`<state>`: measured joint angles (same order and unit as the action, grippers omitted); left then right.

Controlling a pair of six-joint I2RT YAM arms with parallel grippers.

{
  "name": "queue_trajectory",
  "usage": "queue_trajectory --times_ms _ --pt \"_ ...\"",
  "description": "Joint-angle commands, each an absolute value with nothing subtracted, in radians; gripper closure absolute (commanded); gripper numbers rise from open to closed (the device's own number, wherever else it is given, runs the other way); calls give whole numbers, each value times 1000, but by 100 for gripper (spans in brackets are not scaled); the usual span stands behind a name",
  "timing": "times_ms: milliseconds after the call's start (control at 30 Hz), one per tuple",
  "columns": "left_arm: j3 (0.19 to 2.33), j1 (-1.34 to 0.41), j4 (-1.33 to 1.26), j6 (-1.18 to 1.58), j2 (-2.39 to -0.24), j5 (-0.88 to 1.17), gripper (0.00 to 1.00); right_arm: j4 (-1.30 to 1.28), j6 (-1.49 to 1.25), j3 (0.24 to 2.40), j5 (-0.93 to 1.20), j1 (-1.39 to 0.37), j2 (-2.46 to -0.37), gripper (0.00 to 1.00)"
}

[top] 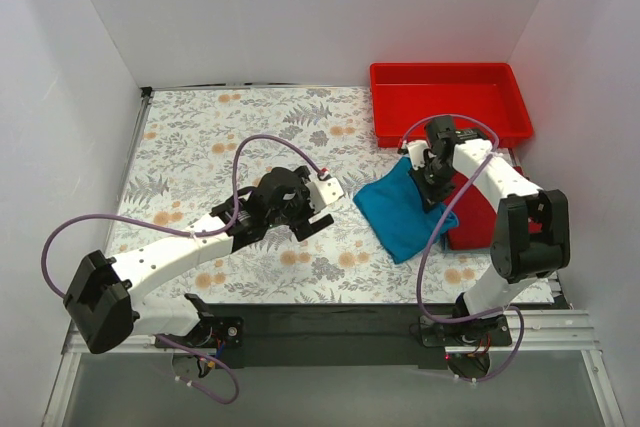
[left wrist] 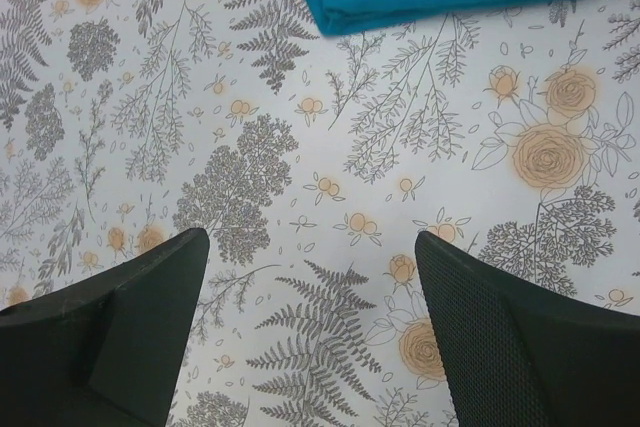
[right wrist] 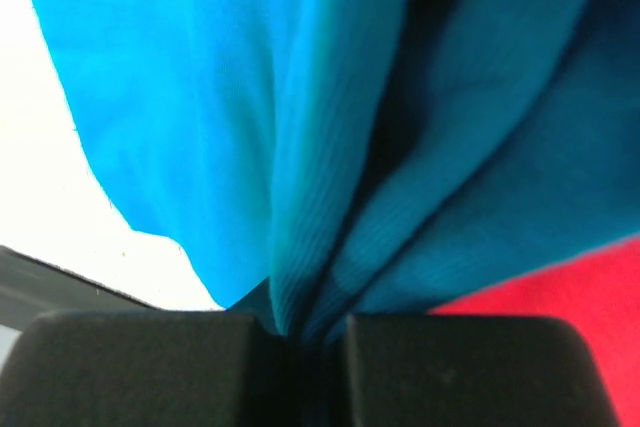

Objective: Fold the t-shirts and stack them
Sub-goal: Neatly place the folded tshirt to the corner

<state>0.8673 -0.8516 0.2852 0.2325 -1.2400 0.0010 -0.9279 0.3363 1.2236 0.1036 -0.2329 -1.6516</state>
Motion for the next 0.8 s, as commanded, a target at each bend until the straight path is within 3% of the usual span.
queue_trajectory --times_ms 0,767 --pt "856 -836 276 227 -1209 -17 16 -1015 397 1293 89 -187 -1602 99" --pt "792 -830 265 170 -1193 -34 14 -1207 465 1290 121 -26 -1335 99"
